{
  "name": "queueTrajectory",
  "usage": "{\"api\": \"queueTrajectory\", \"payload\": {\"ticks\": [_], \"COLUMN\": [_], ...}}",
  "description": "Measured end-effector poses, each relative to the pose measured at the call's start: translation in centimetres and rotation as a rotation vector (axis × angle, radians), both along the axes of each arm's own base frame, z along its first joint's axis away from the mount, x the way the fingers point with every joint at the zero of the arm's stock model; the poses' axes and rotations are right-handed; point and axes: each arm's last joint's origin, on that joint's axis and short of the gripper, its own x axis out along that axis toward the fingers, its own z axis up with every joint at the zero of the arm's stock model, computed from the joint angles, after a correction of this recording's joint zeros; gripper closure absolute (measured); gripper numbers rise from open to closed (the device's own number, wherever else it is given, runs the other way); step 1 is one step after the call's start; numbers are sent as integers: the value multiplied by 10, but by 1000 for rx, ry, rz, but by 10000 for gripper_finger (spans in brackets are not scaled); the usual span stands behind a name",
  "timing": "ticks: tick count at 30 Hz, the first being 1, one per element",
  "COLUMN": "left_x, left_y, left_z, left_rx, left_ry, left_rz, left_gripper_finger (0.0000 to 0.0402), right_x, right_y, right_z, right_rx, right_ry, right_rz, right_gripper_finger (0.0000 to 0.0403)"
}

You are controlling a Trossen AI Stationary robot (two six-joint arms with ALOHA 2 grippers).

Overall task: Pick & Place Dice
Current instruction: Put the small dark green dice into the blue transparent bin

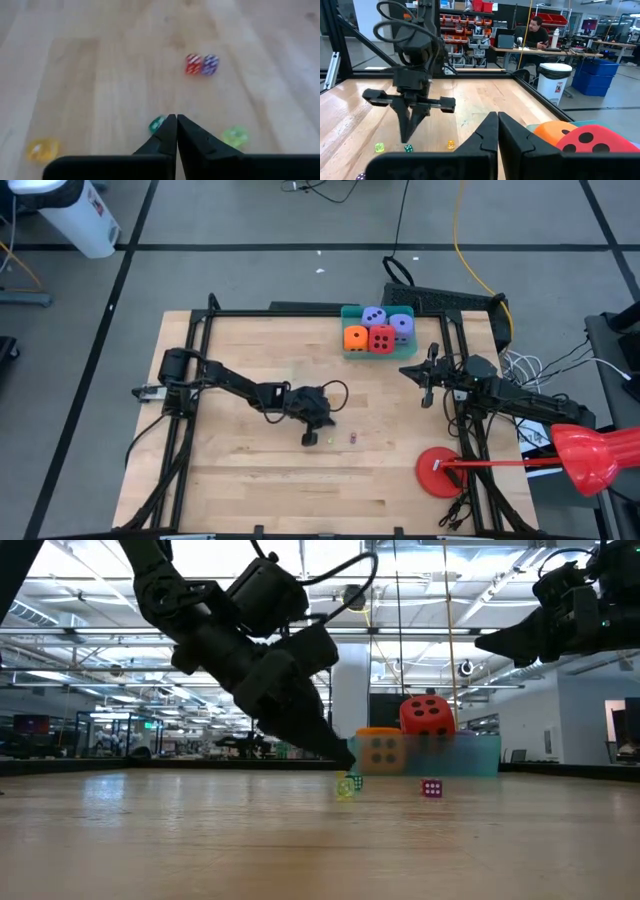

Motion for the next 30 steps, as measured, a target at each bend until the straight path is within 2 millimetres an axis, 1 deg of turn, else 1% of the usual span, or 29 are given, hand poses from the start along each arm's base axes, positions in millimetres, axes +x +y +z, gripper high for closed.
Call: {"api": "queueTrajectory", "payload": {"ticks": [3,6,10,15,17,19,21,23,27,30], "left_x": [1,0,-9,-32,-43,-54,-62,-68,-73,-75], "left_y": [3,10,22,35,40,45,50,53,60,70], "left_z": [10,31,77,136,156,171,179,183,182,182], "left_rx": [4,11,31,62,79,89,96,100,118,139], "left_ry": [-55,-127,-258,-425,-480,-512,-520,-510,-465,-458], "left_rz": [-25,-31,-31,-2,10,26,43,57,71,97], "left_gripper_finger": [395,394,396,394,397,398,395,393,398,394], "right_x": [0,0,0,0,0,0,0,0,0,0], "right_y": [0,0,0,0,0,0,0,0,0,0], "right_z": [0,0,0,0,0,0,0,0,0,0], "right_rx": [0,0,-1,-1,0,-1,-1,-1,0,0], "right_ry": [0,0,-1,-1,-1,-1,-1,-1,-1,-1], "right_rz": [0,0,-1,-1,0,0,0,0,0,0], "right_gripper_finger": [399,399,399,399,399,399,399,399,399,399]}}
